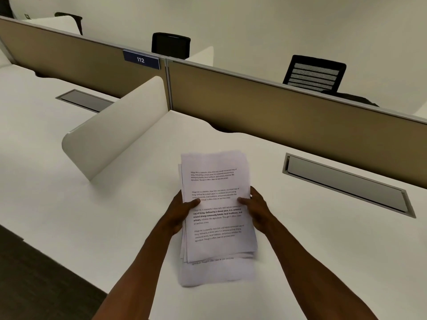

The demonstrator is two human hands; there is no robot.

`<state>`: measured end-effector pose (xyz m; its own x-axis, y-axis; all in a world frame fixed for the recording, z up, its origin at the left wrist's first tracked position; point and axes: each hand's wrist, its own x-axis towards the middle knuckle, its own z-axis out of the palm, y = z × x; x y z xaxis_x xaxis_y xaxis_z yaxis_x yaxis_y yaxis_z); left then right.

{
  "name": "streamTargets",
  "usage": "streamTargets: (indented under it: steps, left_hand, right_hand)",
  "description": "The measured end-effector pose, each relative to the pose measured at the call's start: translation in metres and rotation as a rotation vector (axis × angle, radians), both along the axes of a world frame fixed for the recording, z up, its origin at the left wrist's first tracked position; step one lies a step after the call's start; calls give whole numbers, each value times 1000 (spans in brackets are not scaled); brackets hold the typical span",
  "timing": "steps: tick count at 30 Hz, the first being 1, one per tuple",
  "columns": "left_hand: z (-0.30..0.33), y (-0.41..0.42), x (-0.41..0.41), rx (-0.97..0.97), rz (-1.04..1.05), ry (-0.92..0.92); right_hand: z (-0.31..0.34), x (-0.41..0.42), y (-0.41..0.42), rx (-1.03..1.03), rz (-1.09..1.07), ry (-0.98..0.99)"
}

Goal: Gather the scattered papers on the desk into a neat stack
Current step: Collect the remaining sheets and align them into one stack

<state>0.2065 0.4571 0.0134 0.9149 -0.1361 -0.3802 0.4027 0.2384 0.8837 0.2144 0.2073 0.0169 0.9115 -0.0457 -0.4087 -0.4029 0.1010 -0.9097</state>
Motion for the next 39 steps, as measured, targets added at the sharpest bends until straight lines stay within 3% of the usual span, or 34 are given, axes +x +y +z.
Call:
streamTargets:
  steps: [4,11,18,27,39]
  left_hand:
    - [17,-5,-1,-69,-14,-50]
    - [39,-5,0,-142,-246,-152]
    - [65,-24,3,-46,-165,-293]
    - [96,-46,4,6,-113,-474]
    - [45,-63,-18,106,14,-386]
  right_hand:
    - [8,4,-8,89,-4,-20]
    - [27,-2,-32,281,75,-39]
    - [68,-7,-42,251,-98,-181]
    - [106,-28,-56,156,-147,-561]
    - [48,-61,-49,27,-195,-410]
